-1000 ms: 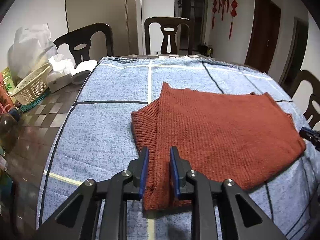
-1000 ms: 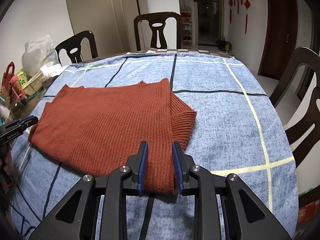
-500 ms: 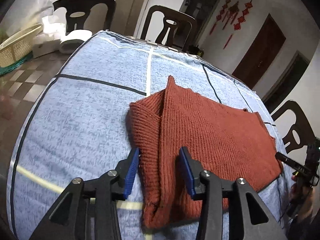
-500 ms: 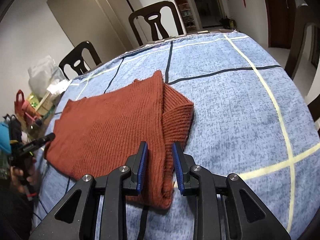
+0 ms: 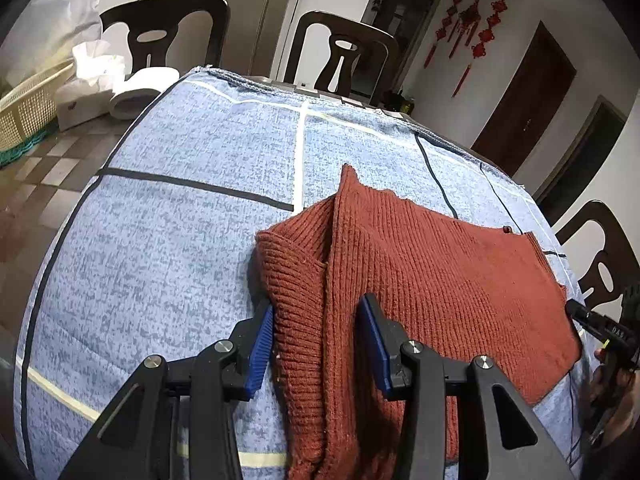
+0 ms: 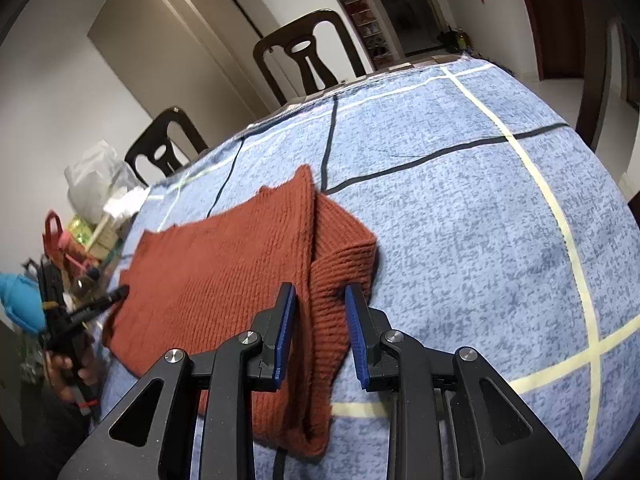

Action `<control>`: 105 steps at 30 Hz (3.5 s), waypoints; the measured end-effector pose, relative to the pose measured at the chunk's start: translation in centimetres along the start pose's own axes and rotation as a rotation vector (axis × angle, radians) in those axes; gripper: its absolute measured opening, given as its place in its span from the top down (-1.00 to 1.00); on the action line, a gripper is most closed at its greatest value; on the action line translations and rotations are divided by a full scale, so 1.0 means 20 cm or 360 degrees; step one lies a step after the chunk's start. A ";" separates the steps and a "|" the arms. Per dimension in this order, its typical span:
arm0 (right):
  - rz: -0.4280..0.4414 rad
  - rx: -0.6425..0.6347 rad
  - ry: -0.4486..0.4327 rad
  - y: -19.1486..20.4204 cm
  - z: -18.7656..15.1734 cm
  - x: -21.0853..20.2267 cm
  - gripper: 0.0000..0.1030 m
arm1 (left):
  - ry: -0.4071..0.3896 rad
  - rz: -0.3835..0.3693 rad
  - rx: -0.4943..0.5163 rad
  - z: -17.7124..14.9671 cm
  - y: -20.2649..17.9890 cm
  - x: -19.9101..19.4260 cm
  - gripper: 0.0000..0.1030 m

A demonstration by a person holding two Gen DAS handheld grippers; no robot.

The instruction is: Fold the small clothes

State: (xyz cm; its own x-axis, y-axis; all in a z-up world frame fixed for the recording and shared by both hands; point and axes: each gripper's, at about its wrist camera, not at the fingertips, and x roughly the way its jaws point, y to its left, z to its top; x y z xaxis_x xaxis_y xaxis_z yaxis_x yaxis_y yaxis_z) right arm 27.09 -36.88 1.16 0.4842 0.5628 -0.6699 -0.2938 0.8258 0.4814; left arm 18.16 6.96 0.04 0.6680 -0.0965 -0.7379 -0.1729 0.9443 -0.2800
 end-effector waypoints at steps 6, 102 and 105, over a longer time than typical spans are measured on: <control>0.0087 0.0070 0.0062 -0.04 -0.02 0.02 0.49 | -0.0011 -0.0020 -0.0017 0.00 0.02 -0.01 0.13; -0.0085 -0.0254 -0.0002 0.29 -0.57 -0.60 0.58 | -0.0127 -0.0128 0.0027 -0.50 0.05 -0.67 0.61; -0.0059 -0.0334 0.0027 0.35 -0.64 -0.54 0.58 | -0.0159 -0.0220 0.0076 -0.52 -0.03 -0.73 0.61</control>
State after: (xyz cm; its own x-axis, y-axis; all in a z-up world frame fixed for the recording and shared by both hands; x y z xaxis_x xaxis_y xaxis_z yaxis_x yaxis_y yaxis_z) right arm 9.18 -36.69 4.64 0.4842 0.5311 -0.6954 -0.4421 0.8343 0.3293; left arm 0.92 4.56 4.53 0.7518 -0.1970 -0.6292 -0.0413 0.9384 -0.3430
